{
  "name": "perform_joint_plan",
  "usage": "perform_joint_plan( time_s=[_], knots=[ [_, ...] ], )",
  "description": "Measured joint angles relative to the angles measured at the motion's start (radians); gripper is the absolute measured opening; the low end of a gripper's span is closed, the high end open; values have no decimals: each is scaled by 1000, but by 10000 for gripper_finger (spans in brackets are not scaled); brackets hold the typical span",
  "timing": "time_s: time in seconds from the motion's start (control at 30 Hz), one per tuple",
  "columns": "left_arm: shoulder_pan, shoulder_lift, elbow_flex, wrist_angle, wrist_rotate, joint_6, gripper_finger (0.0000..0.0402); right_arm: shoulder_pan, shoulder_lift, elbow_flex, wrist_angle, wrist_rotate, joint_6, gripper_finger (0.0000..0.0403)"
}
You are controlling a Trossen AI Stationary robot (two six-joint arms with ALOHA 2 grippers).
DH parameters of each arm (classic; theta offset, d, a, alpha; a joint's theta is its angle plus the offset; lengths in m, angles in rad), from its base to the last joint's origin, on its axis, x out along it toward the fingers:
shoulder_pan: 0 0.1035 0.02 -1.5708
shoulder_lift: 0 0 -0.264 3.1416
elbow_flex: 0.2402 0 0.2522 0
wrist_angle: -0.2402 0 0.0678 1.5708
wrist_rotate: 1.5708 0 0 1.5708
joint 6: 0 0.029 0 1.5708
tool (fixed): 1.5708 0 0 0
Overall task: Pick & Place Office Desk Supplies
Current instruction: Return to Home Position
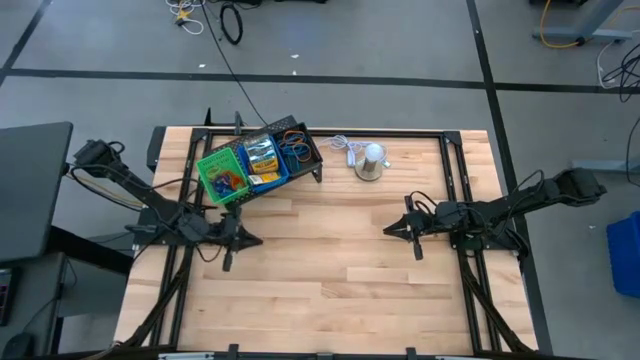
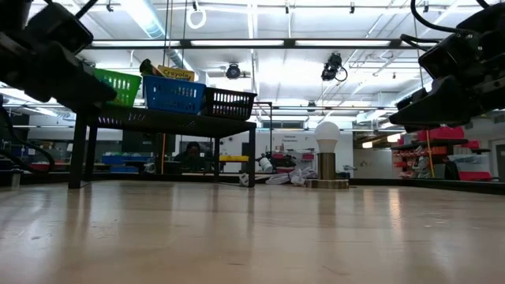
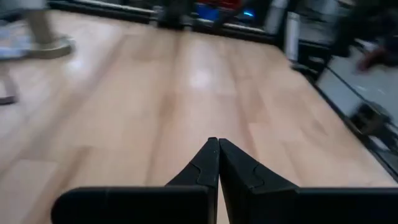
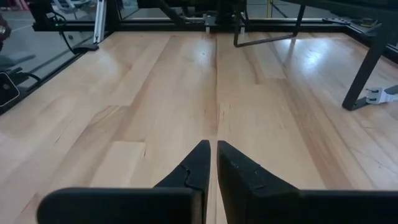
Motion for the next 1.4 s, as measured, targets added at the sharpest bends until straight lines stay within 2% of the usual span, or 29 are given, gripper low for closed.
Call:
perform_joint_plan(
  time_s=[0.1,0.17,0.27,0.47,0.6,0.7,0.83,0.93,1.07,1.2,1.33,1.4],
  knots=[
    [-7,0,0,32,68,52,12,0,0,0,0,0,0,34],
    [-35,-14,0,85,30,82,12,0,0,0,1,0,1,34],
    [-125,-88,0,78,-118,141,12,0,0,0,11,0,7,34],
    [-397,-218,0,-124,-563,147,12,0,0,0,33,0,36,34],
    [-572,-259,0,-178,-684,200,12,0,0,0,48,0,36,34],
    [-686,-289,0,-174,-687,238,12,0,0,0,48,-1,36,34],
    [-789,-298,0,-174,-571,268,12,0,0,0,48,0,36,34],
    [-814,-280,0,-158,-433,268,12,0,0,0,49,-1,36,34],
    [-803,-224,0,-66,-375,309,12,0,0,0,49,-1,35,34],
    [-835,-220,0,-53,-381,362,12,0,0,0,55,-1,37,34],
    [-936,-293,0,-74,-514,369,12,0,0,0,54,-1,40,34],
    [-950,-293,0,-80,-540,356,12,0,0,0,55,-1,54,34]
  ],
)
